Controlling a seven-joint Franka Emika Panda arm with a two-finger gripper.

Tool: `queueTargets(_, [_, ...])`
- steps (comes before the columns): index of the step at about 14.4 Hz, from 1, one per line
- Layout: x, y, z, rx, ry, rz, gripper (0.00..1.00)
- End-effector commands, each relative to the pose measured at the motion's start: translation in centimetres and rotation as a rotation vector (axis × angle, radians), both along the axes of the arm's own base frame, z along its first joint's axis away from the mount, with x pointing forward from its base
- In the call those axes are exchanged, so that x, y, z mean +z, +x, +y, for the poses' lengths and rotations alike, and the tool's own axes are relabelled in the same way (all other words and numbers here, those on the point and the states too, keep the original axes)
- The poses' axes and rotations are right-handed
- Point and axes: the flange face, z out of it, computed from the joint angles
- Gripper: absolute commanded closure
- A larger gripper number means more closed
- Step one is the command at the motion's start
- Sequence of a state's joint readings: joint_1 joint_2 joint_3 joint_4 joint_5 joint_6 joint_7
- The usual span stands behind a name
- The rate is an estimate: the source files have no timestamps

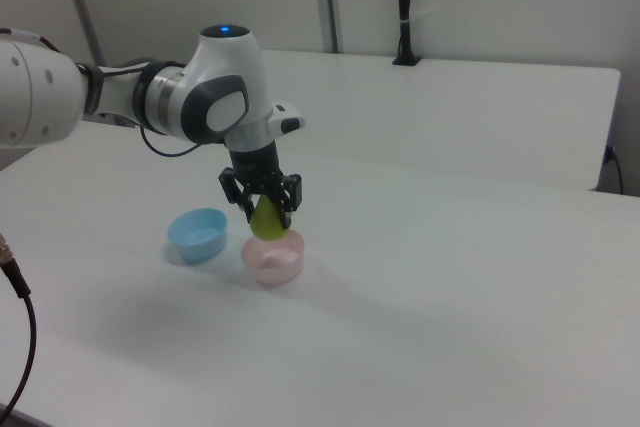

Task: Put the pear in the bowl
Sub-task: 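Carry the pear over the pink bowl and lower it inside, then open the gripper to release the pear into the pink bowl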

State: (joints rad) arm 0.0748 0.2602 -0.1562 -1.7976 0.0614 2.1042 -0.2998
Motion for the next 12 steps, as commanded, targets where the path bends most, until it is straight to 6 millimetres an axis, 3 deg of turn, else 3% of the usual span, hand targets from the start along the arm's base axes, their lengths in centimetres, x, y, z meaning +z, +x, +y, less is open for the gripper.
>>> queueTargets(1, [-2.2, -0.2, 0.8, 0.015, -0.037, -0.018, 1.00])
queueTargets(10, [-5.3, 0.1, 1.5, 0.028, -0.079, 0.008, 1.00])
queueTargets(11, [-5.5, 0.2, 1.5, 0.028, -0.080, 0.009, 0.96])
queueTargets(12, [-5.5, 0.2, 1.5, 0.029, -0.081, 0.008, 0.78])
